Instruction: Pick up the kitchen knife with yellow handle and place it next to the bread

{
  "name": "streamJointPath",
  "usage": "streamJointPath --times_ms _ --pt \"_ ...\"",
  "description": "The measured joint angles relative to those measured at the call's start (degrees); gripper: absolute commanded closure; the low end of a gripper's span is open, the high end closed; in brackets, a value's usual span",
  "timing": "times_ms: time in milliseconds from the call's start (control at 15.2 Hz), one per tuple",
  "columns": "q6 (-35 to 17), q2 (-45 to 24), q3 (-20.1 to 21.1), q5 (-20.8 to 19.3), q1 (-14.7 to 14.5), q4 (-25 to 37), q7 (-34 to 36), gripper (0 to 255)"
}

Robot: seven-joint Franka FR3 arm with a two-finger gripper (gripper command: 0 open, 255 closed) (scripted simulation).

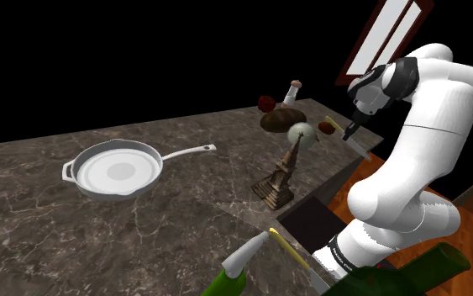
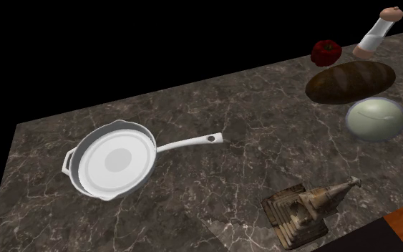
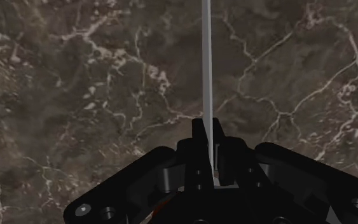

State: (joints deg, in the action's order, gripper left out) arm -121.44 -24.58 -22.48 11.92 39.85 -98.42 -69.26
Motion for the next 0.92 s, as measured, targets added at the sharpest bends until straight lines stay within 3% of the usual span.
streamJointPath --times_ms 594,660,924 --pt "-1.9 -1.0 0.3 0.6 0.1 -0.9 -0.3 255" --pt "-1.9 -1.0 0.3 0.6 0.1 -0.9 -0.3 0" --pt "-1.9 -1.1 0.3 0.6 0.1 -0.9 -0.3 0"
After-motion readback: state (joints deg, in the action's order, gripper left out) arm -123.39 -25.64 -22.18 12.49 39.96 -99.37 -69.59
